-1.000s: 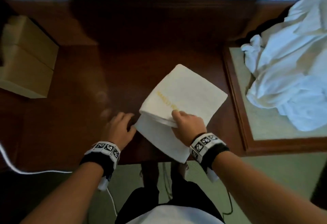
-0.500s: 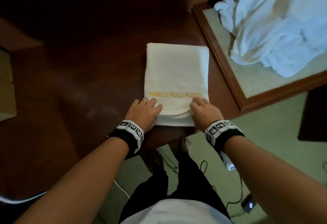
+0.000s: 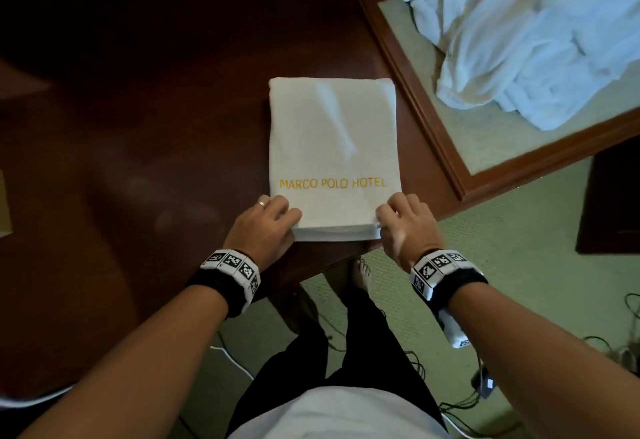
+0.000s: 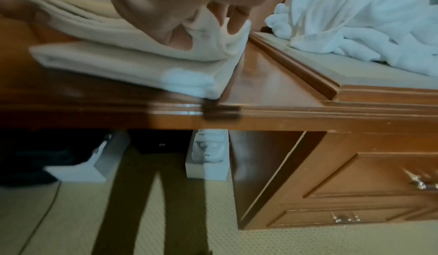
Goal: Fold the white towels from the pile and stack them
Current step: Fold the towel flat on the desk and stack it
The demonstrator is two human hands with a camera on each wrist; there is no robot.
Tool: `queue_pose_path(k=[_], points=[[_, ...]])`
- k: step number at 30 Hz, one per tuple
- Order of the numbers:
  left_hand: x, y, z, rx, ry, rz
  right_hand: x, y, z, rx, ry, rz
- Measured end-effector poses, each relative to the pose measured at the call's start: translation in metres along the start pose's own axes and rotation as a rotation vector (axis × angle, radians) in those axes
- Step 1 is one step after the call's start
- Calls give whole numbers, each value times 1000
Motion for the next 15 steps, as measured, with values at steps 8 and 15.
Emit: queue_pose_path(k=[8,15], points=[[-2,20,-11,-199,136,39,1,14,-16,-199,-41,137],[4,27,41,-57,-112,83,-10,23,41,-85,116,123]])
Point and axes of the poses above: each hand's wrist, its own z-axis towards the middle knuckle, its own y-axis out of the palm, x = y × z, the point moved 7 cm from there along z, towards the middle knuckle, and after that the axes turned 11 degrees about x, right-handed, at the moved point
